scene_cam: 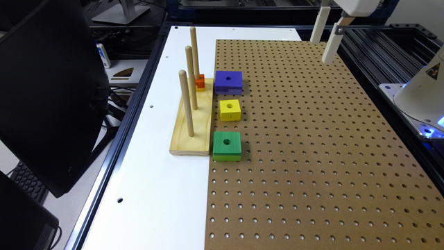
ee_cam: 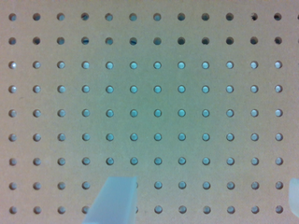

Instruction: Pick up yellow block.

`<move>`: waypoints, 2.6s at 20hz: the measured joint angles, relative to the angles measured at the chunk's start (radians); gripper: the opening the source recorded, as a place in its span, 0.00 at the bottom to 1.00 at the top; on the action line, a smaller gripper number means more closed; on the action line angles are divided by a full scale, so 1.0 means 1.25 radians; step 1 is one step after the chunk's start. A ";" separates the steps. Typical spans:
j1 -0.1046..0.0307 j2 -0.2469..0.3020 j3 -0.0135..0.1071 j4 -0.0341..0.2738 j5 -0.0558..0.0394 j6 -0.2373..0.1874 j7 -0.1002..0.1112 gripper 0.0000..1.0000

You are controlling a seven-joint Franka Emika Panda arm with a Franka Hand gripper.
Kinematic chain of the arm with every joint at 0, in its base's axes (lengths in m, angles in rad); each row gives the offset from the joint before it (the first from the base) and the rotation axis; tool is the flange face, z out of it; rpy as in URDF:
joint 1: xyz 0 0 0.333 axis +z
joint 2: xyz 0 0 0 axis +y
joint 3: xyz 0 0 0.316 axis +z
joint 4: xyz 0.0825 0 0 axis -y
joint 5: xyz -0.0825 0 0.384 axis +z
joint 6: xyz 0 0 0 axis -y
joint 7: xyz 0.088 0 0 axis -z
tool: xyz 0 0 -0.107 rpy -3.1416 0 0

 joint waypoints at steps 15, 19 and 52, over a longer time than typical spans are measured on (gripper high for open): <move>0.019 0.000 0.012 0.010 0.0068 0.002 0.009 1.00; 0.024 0.000 0.014 0.013 0.0085 0.005 0.010 1.00; 0.029 0.317 0.048 0.296 0.0112 0.049 0.040 1.00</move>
